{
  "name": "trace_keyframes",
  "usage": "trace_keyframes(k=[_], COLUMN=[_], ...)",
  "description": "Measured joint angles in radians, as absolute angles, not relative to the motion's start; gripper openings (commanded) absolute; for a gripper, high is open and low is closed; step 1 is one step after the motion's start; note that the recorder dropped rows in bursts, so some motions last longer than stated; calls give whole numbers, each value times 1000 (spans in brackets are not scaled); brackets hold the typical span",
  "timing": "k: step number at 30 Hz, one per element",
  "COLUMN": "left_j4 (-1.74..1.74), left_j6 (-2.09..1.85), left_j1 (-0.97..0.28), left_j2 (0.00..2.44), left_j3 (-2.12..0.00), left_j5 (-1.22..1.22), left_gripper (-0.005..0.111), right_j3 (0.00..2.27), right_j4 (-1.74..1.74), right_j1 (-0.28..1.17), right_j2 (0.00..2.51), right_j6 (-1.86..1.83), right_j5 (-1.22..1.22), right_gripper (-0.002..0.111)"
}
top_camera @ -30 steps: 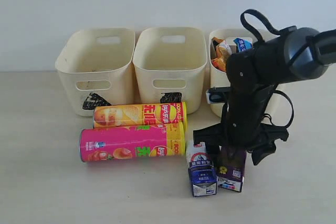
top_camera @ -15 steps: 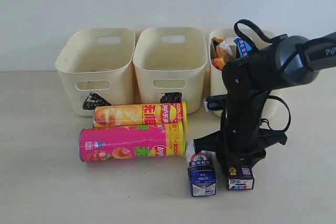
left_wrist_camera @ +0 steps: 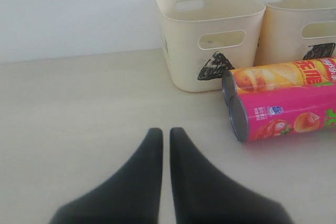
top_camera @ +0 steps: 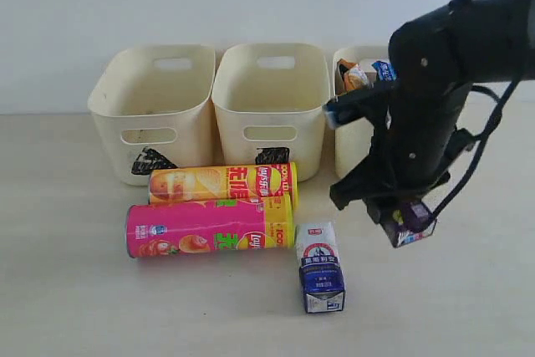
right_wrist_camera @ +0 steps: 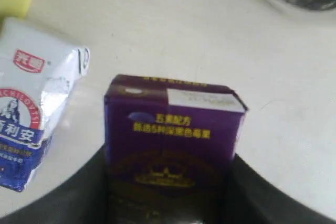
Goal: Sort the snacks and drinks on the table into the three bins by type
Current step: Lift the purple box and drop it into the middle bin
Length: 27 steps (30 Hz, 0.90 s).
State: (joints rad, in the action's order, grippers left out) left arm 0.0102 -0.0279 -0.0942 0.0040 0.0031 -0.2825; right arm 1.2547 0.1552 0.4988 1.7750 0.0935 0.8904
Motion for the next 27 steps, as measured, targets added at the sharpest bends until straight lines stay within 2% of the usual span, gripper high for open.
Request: trace_keyframes(k=[3, 7, 16, 20, 27], left_j4=[10, 10, 10, 10, 10], left_j6=[-28, -28, -28, -28, -28], left_j1=[-94, -94, -94, -94, -94], left_j2=[4, 4, 4, 4, 4], left_j3=[3, 3, 3, 3, 3], left_j5=[-282, -282, -282, -282, -282], left_gripper=[4, 4, 4, 4, 4], right_j3=[1255, 1255, 1288, 1429, 1660], right_j4=[161, 163, 163, 163, 163], right_j1=[499, 499, 499, 499, 499], right_j2=[1707, 1653, 1728, 1865, 2044], right_j6=[36, 8, -24, -38, -41], right_j5=[815, 586, 81, 36, 93], right_gripper=[1, 1, 1, 1, 2])
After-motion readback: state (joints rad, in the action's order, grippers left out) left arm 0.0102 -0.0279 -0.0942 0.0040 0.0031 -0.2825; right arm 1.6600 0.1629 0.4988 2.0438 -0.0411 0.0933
